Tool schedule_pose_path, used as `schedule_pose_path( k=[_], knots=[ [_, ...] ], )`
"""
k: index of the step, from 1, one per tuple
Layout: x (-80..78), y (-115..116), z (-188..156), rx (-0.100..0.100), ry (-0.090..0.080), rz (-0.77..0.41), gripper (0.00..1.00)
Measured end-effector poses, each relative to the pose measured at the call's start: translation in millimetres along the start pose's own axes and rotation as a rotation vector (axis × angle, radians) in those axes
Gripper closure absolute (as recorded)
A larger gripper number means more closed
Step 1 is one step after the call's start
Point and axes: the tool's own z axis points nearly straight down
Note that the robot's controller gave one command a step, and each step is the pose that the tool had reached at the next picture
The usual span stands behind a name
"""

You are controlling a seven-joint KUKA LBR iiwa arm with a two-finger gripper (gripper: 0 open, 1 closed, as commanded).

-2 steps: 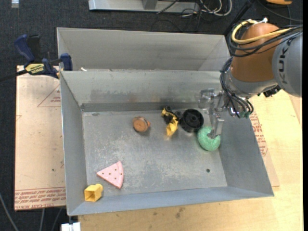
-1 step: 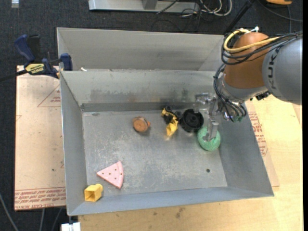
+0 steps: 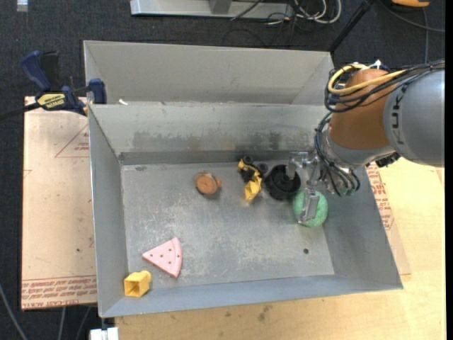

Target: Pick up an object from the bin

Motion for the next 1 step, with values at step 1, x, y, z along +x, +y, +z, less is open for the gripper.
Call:
schedule_pose_path(
  k=[1],
  knots=[
    [-27.3,16.7,10.9,0.004,-0.014,0.022,1.00]
  ],
)
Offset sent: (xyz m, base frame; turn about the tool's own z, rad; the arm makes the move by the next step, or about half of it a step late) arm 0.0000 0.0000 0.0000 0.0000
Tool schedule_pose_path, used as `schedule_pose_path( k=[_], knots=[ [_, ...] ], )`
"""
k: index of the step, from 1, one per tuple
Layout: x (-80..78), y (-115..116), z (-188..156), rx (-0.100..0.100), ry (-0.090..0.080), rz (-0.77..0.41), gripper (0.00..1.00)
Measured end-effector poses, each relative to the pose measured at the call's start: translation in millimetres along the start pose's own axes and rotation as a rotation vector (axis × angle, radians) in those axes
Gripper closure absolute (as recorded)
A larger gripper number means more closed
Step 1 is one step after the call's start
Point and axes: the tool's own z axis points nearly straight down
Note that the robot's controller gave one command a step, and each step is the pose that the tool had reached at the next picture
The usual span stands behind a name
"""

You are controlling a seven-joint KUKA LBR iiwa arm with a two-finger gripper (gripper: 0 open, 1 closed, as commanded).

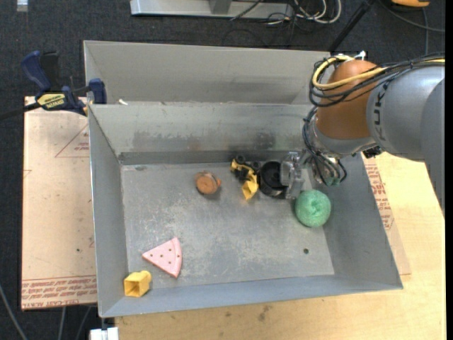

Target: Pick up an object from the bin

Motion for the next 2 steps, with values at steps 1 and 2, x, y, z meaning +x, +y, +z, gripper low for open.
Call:
schedule_pose_path(
  k=[1,2],
  knots=[
    [0.0,0,0,0.000,0.000,0.000,1.00],
    [13.5,13,-140,-0.001,0.015,0.053,1.00]
  ],
)
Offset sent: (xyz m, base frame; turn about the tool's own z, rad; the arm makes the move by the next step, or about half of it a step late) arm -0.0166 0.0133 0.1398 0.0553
